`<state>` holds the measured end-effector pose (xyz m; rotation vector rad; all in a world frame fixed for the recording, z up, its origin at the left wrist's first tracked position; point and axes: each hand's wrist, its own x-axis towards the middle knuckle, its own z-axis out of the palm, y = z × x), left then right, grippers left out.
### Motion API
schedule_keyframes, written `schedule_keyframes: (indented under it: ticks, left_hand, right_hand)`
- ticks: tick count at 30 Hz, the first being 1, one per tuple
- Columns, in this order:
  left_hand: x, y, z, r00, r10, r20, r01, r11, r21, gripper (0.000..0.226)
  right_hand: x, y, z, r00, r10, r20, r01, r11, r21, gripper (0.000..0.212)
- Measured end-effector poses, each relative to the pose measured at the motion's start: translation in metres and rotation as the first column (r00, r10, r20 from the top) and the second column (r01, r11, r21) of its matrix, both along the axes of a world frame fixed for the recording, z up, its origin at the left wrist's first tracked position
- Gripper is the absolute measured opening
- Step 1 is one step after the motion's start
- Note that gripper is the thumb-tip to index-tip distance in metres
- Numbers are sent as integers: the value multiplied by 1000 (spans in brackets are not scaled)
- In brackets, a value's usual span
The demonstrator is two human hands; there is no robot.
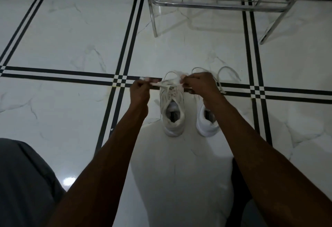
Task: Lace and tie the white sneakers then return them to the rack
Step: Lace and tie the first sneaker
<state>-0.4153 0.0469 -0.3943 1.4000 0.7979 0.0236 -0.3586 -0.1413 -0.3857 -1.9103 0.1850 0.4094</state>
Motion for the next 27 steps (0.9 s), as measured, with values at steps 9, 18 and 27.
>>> schedule_keyframes:
  ticks: [9,18,27]
  left_hand:
    - [-28,22,-42,974,130,-185,-96,979,181,35]
    - [-23,4,-28,928,-356,-108,347,721,601,26]
    - [-17,-7,-27,849,-504,-156,490,644,588,15]
  right_hand:
    - [-22,-15,-39,931,59,360,165,812,-560,22]
    - [-16,-5,-21,866,458,202,-358,849,-390,17]
    - [-12,-5,-22,899,411,148,-347,877,-332,11]
